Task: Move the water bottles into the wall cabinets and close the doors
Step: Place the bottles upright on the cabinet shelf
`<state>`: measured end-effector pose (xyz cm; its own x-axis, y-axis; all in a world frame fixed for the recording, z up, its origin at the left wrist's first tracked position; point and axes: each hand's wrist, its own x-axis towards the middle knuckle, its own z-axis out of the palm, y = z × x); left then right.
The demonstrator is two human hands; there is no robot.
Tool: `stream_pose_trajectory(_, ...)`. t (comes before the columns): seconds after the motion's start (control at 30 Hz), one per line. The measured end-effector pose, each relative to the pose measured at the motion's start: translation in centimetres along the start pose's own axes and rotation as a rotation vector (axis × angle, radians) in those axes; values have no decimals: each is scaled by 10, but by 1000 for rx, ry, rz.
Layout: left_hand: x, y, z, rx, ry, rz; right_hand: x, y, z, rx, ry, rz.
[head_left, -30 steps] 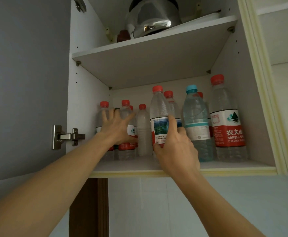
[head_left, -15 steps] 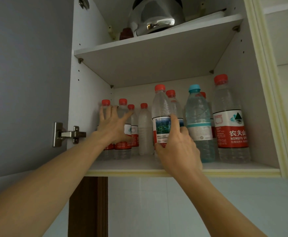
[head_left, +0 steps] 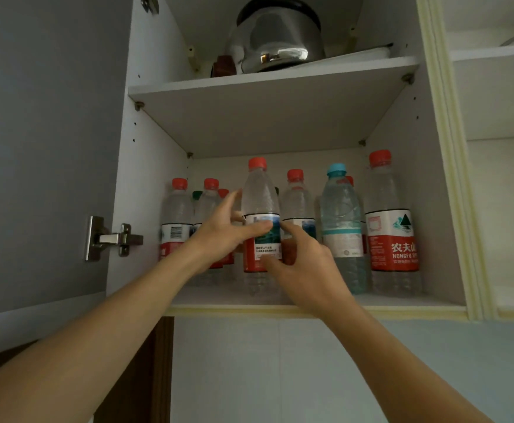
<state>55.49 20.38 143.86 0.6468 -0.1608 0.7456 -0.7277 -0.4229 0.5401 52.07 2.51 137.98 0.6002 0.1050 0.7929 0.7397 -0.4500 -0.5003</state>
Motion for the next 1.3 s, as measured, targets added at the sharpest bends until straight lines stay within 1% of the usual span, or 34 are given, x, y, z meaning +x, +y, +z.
stream_pose_trajectory(0.13, 7, -1, -3, 172, 30, 86, -2, 0, 1, -152, 131, 2)
stream_pose_trajectory(0.23, 14, -1, -5, 245, 20, 75, -2, -1, 1, -173, 190, 13)
stream_pose_trajectory(0.3, 19, -2, -6, 332, 8, 52, -2, -2, 2, -177, 161, 44)
stream_pose_trajectory(0.4, 26, -8, -9, 520, 0, 63, 1, -4, 5, -198, 91, 77)
stream_pose_trajectory(0.5, 30, -16, -14, 720, 32, 58, 5, -6, 5, -158, 37, 144)
stream_pose_trajectory(0.57, 31, -24, -16, 820, 68, 106, 10, -7, 5, -126, -3, 220)
stream_pose_trajectory(0.73, 36, -41, -21, 878, 142, 235, 18, -8, 8, -133, -22, 332)
stream_pose_trajectory(0.97, 39, -63, -16, 901, 302, 392, 49, -12, 17, -220, 24, 465)
stream_pose_trajectory(1.07, 40, -67, -18, 919, 297, 405, 66, -9, 20, -220, 25, 492)
stream_pose_trajectory(1.13, 39, -69, -18, 939, 263, 393, 71, -4, 19, -217, 9, 487)
stream_pose_trajectory(1.23, 39, -72, -19, 973, 212, 390, 75, 3, 15, -211, -49, 449)
stream_pose_trajectory(1.3, 40, -73, -20, 969, 206, 390, 77, 8, 11, -191, -91, 429)
